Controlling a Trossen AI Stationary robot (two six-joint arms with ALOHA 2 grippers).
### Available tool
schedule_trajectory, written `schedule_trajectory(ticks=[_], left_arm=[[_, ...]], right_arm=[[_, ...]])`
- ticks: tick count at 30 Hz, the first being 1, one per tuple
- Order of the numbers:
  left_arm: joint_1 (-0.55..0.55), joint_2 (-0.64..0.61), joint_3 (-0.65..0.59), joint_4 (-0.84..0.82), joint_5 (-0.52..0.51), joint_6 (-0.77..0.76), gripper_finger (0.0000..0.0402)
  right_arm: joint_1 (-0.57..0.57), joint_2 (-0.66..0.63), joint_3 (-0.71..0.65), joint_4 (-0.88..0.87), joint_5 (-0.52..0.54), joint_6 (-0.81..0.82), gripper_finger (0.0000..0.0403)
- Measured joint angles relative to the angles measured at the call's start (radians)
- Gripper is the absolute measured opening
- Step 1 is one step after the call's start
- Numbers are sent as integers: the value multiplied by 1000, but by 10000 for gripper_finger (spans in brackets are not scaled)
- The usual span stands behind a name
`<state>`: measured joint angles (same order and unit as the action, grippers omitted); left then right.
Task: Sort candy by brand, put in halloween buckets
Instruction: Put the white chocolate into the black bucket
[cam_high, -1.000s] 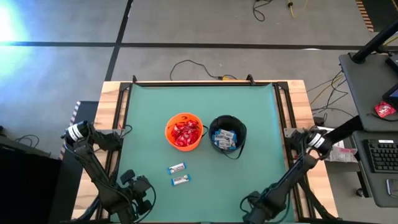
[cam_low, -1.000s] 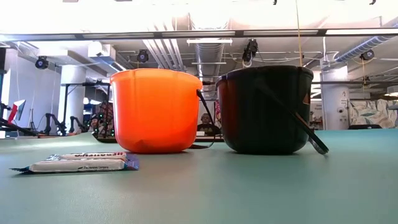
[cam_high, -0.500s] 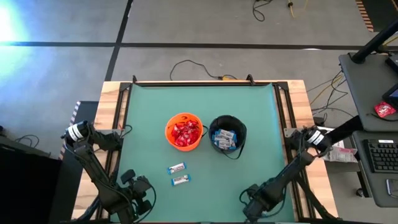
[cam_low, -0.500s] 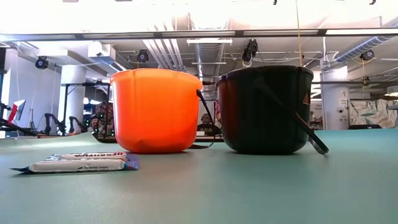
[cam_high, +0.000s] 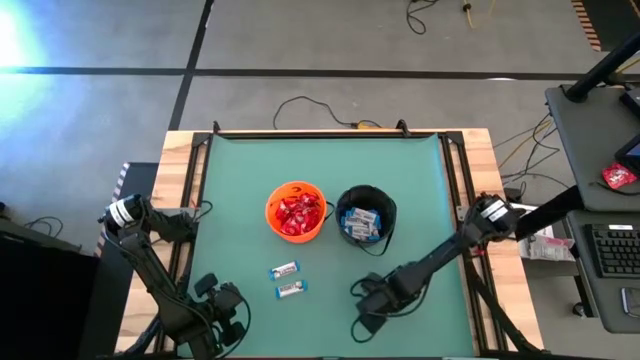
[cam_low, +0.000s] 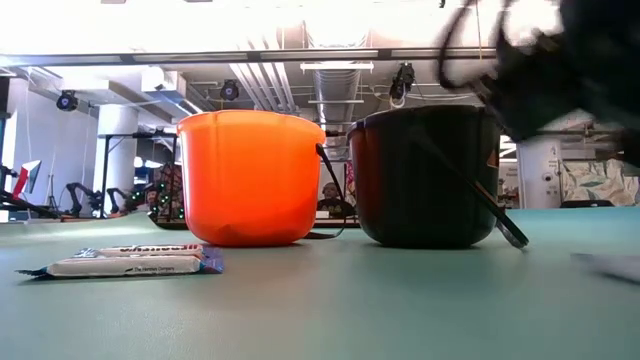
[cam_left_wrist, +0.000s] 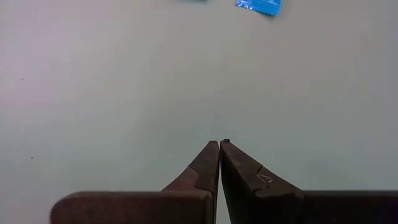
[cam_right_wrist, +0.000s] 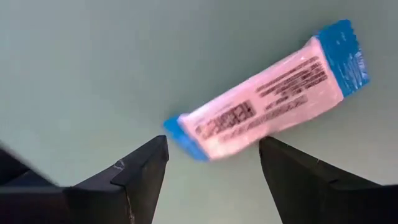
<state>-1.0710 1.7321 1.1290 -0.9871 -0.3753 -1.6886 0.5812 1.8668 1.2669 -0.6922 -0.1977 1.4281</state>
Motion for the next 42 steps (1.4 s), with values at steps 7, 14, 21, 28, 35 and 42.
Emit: schedule_trajectory(ticks=[7, 14, 21, 28, 35, 42], left_arm=[[0, 0, 0, 2, 35, -10, 0], [5, 7, 0, 90, -6, -12, 0], [6, 41, 1, 129, 6, -10, 0], [7, 43, 1, 126, 34, 21, 0], [7, 43, 1, 127, 36, 3, 0], [8, 44, 2, 120, 33, 3, 0]], right_arm=[[30, -1, 124, -113, 173, -217, 252], [218, -81, 127, 20, 729, -298, 260], [337, -35, 34, -10, 979, -108, 260], [308, 7, -1, -16, 753, -219, 260], [269, 56, -5, -21, 790, -589, 260], [230, 98, 36, 49, 774, -791, 260]])
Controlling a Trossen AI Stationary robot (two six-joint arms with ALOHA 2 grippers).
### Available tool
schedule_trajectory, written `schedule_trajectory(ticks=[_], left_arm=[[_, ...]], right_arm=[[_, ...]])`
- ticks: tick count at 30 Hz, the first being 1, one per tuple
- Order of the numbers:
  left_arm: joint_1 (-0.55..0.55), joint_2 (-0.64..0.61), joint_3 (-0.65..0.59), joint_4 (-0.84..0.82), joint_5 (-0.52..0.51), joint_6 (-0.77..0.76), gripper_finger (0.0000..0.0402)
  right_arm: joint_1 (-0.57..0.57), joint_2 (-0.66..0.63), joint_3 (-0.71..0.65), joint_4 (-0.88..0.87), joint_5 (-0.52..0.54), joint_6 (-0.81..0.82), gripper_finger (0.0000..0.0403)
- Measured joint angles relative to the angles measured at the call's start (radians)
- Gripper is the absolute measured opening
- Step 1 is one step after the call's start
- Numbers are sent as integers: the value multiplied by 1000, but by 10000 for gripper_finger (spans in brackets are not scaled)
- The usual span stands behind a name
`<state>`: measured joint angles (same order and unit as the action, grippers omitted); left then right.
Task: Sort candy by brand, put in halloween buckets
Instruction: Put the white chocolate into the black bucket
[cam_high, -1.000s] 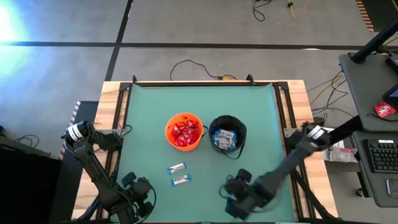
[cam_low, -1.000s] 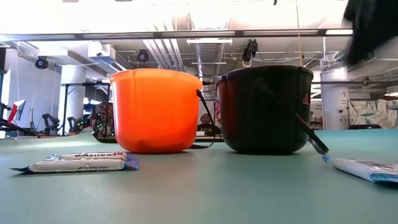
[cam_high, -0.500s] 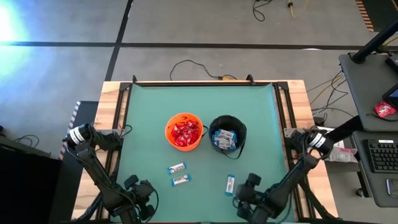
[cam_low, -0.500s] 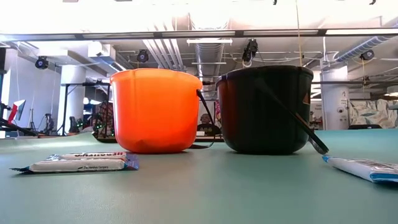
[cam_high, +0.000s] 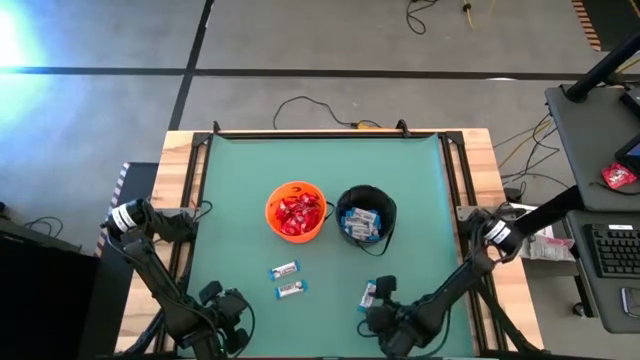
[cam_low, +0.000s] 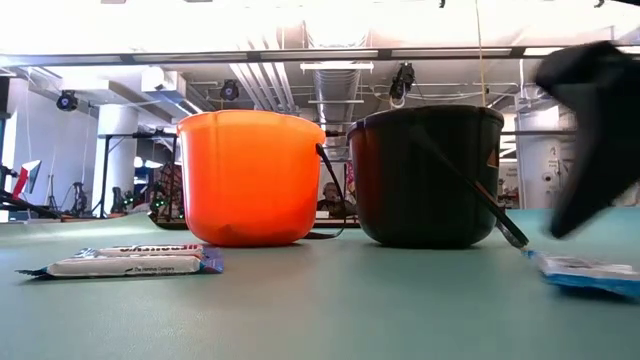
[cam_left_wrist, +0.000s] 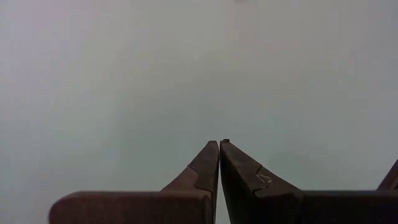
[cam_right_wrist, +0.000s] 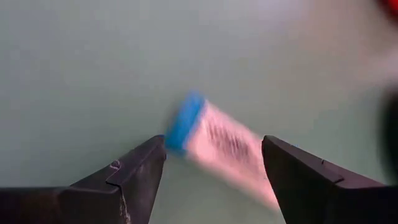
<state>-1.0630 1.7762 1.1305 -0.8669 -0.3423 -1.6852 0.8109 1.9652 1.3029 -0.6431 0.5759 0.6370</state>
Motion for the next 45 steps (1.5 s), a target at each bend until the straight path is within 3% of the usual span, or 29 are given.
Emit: schedule_trajectory(ticks=[5, 11, 15, 19, 22, 31, 40, 45], left_arm=[[7, 7, 0, -5, -14, 0, 0], [14, 8, 0, 0, -14, -1, 0], [13, 7, 3, 3, -4, -10, 0], [13, 7, 8, 2, -3, -10, 0], [13, 7, 7, 0, -15, -11, 0], [21, 7, 7, -8, -26, -30, 0], [24, 7, 6, -3, -26, -52, 0], [24, 7, 6, 11, -24, -70, 0]], right_arm=[[-75, 16, 7, 174, 49, -65, 260], [-168, -15, 5, 164, -1, -37, 254], [-147, -108, 0, 121, -56, -163, 243], [-108, -169, -22, 39, -209, -291, 242], [-94, -175, -57, 28, -266, -357, 249], [-151, -112, -109, 180, -263, -445, 266], [-234, -131, -115, 180, -163, -281, 248], [-214, -237, -242, 275, -188, -176, 242]])
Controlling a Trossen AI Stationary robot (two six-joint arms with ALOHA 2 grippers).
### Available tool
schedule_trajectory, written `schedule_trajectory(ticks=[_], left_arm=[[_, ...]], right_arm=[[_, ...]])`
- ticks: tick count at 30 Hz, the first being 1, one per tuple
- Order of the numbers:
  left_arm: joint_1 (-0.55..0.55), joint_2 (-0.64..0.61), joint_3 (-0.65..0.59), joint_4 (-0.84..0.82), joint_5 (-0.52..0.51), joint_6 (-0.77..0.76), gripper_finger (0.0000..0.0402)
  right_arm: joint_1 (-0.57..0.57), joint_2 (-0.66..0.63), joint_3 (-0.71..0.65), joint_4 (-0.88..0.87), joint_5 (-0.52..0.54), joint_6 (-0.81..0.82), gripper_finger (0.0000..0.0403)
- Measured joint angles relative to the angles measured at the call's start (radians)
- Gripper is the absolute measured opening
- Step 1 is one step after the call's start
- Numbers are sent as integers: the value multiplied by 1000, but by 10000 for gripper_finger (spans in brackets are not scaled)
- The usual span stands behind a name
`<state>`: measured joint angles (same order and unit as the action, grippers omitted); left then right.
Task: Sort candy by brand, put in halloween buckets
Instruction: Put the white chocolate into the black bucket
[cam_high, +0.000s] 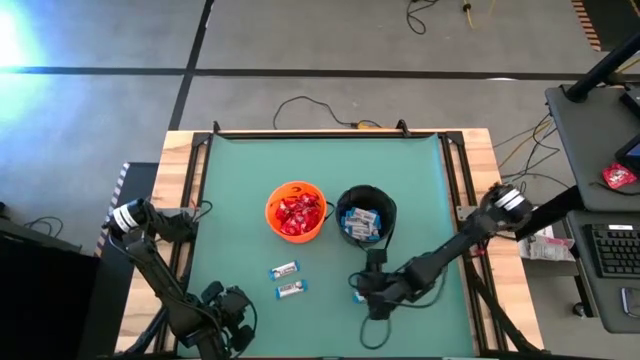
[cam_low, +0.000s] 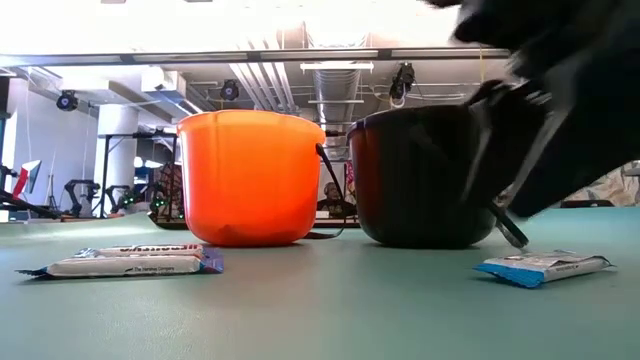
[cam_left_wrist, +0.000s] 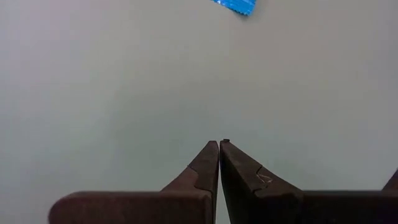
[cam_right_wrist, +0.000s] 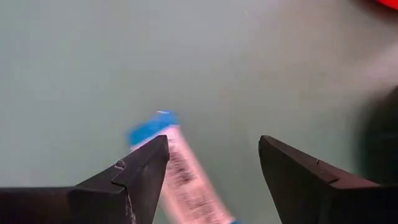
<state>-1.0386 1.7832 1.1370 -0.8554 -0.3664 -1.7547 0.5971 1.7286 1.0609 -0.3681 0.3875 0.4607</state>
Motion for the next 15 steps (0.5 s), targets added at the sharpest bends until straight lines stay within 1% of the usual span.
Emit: schedule_trajectory(ticks=[4, 6, 8, 10, 15], left_arm=[[0, 0, 0, 4, 0, -28, 0], [1, 0, 0, 7, 0, -42, 0], [2, 0, 0, 8, 1, -44, 0], [5, 0, 0, 9, 2, -44, 0], [12, 0, 0, 14, 7, -44, 0]], right_arm=[[45, -116, -168, 231, -2, 92, 244], [59, -154, -250, 336, 15, 108, 246], [60, -173, -317, 430, 32, 93, 245], [51, -176, -362, 495, 27, 69, 240], [24, -135, -409, 614, -38, -57, 229]])
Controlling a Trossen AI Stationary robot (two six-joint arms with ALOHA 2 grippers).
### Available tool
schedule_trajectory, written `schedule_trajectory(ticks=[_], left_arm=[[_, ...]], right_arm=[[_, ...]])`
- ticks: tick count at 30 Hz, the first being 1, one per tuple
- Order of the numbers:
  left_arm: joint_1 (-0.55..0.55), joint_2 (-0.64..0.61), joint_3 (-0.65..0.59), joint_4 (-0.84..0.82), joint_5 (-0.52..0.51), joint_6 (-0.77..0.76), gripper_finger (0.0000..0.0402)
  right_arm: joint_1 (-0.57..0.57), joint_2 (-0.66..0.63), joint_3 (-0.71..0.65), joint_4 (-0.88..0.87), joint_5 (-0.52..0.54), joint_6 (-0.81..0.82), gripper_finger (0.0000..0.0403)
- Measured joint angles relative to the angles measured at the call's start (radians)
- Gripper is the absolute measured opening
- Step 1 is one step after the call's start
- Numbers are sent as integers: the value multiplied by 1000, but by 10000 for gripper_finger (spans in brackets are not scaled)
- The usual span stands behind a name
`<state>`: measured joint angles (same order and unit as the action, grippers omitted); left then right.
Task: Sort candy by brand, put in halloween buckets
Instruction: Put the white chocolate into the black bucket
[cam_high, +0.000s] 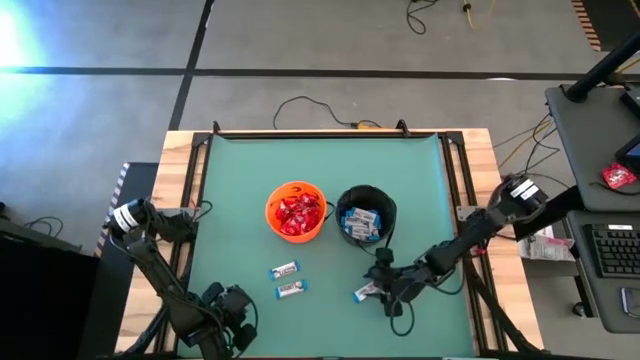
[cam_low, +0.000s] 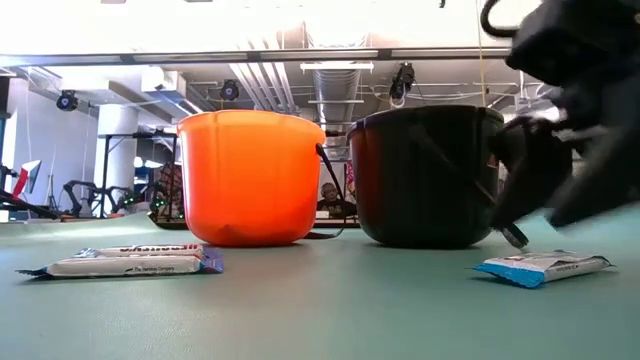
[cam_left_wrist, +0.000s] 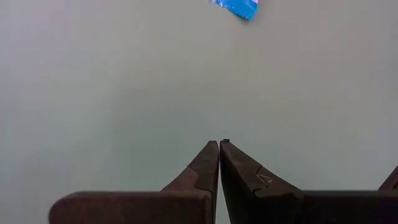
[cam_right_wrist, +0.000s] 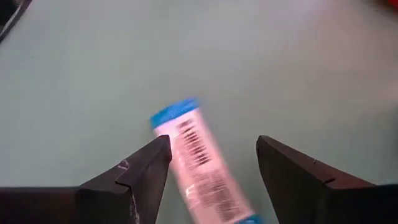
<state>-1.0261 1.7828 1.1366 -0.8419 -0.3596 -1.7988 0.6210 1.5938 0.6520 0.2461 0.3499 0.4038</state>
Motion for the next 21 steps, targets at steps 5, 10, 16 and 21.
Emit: schedule_trajectory(ticks=[5, 10, 16, 21], left_arm=[[12, -1, 0, 1, 74, 11, 0], [22, -1, 0, 1, 120, -6, 0], [66, -1, 0, 0, 118, -43, 0], [126, -1, 7, -3, 115, 4, 0]], right_arm=[[-8, 80, -11, 98, -111, -98, 238], [-17, 165, -8, 209, -138, -145, 254], [-32, 255, -9, 259, -142, -179, 233], [-33, 327, -9, 286, -141, -188, 188]])
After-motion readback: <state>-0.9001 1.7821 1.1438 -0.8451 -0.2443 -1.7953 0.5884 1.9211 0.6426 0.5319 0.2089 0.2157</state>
